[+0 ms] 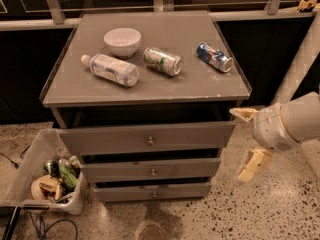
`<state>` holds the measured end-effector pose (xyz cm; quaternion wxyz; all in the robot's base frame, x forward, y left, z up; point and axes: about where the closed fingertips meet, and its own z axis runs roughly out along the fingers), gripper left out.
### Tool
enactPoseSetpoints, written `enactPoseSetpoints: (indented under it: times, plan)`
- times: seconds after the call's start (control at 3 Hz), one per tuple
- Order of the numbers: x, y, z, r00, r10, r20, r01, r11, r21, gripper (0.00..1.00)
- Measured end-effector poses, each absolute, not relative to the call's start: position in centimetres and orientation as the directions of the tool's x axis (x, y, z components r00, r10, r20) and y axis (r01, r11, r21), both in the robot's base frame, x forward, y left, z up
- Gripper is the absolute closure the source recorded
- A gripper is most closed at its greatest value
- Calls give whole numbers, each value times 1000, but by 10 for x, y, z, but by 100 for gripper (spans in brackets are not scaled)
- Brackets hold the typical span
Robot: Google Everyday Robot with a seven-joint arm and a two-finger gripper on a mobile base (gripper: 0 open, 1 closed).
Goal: Open bottom drawer
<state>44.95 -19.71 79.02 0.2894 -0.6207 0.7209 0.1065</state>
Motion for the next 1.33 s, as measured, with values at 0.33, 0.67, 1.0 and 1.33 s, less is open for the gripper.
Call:
enactPoseSetpoints:
  times: [0.33,0.67,1.0,1.33]
  plan:
    - [449,-197,790,-62,-833,-549,-957,207,-205,0]
    - [453,-191,772,-66,-831,-553,-968,187,-166,0]
    - [462,-187,716,-79,-825,-560,-974,182,-132,0]
    - [480,-180,659,-77,-794,-603,-969,203,-144,0]
